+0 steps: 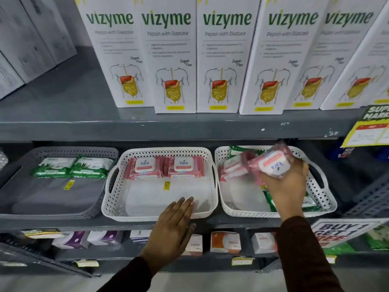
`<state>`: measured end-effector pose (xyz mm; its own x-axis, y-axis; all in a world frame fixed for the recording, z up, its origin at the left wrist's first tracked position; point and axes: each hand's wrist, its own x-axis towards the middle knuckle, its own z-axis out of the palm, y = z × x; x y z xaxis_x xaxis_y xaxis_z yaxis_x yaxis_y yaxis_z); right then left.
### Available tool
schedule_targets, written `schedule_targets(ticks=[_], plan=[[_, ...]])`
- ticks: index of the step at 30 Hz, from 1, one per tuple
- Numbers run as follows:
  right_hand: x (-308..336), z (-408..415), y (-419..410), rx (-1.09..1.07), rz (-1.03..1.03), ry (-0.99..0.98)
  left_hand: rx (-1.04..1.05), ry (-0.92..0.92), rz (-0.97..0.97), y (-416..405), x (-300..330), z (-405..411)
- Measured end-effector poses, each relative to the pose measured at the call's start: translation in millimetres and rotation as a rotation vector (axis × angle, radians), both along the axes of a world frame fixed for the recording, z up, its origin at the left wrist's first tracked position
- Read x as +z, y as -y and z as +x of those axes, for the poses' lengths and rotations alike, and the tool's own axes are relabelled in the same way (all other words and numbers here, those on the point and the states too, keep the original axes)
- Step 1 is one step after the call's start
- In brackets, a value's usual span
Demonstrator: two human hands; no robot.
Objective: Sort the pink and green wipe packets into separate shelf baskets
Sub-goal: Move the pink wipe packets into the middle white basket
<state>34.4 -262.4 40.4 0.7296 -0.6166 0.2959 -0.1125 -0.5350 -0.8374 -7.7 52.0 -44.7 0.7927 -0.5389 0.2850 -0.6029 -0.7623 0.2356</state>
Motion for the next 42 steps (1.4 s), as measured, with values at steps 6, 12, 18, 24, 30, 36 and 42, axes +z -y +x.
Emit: schedule_targets(ticks=[6,12,18,24,30,36,42], plan=[[33.1,16.3,-72.3,0.529,-0.039,-0.008,0.051,0.033,-0.053,-35.7,-0.7,-1.0],[-17.8,52.9,-159.9,0.729,-0.385,-0.274,0.072,0.045,-0.08,-48.7,-1.0,-0.2],[-45.4,60.7,-173.4,0.769,-0.484,-0.431,0.071,0.064,-0.125,-48.3,-2.3,-3.0],[-23.8,55.0,-102.1,0.388,-0.196,-0.131,0.075,0.079,-0.107,-34.6,-3.2,1.2],[-33.9,67.4,-25.5,0.454,-0.268,-0.768,0.02,0.046,-0.05,9.1,0.4,-0.7],[-41.0,68.5,-28.3,0.307,-0.364,-0.742,-0.015,0.034,-0.051,26.7,3.8,1.0],[-21.9,35.7,-62.8,0.038,-0.057,-0.399,0.018,0.036,-0.078,-16.4,1.4,-1.6]])
